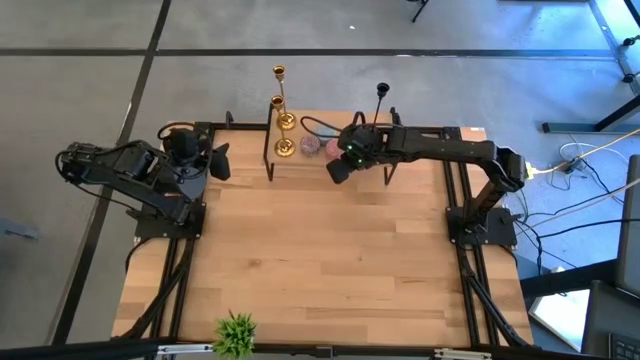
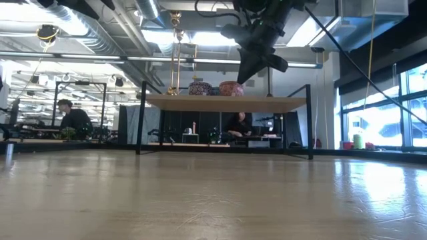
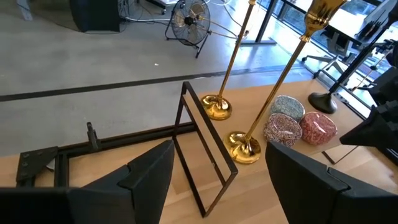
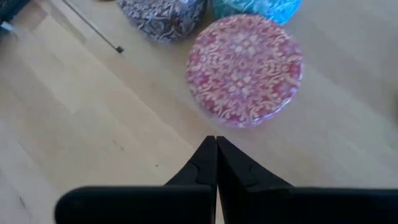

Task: Pick & Place candle stick holders
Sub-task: Put the pink scented candle on the shelf

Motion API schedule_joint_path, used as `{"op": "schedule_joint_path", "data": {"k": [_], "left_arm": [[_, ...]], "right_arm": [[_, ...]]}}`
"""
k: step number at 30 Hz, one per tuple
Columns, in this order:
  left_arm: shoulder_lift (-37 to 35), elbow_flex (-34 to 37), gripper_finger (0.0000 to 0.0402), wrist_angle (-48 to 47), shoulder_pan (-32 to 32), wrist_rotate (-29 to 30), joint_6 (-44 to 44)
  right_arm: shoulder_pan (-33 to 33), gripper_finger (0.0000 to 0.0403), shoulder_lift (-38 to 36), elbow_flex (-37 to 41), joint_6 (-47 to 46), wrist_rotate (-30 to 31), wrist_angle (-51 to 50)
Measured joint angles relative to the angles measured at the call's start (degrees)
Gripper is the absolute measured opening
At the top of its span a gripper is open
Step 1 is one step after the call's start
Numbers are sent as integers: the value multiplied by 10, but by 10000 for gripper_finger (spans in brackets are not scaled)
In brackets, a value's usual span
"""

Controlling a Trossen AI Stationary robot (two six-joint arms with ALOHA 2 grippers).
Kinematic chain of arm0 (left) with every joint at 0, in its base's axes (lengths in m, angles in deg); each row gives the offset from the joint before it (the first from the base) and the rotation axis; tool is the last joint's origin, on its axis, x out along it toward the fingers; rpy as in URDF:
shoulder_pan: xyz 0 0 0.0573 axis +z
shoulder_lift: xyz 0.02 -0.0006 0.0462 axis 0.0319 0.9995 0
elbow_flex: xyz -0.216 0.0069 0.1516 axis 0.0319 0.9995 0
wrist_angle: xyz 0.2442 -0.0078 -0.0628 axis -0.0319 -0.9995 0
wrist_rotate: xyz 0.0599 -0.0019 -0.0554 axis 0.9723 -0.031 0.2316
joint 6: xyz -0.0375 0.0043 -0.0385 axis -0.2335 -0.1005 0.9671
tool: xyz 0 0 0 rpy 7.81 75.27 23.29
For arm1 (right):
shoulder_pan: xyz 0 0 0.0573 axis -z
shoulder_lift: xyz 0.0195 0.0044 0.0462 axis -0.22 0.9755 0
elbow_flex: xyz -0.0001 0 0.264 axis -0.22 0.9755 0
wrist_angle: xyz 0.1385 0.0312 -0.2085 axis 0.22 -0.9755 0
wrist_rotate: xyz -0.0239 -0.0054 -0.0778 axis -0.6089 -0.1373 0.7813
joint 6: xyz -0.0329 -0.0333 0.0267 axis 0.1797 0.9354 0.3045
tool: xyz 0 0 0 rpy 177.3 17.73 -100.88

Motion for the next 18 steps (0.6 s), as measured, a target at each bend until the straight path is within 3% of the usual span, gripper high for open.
{"op": "schedule_joint_path", "data": {"k": [18], "left_arm": [[0,0,251,0,0,0,0]], "right_arm": [[2,1,0,0,-34,41,-14]]}}
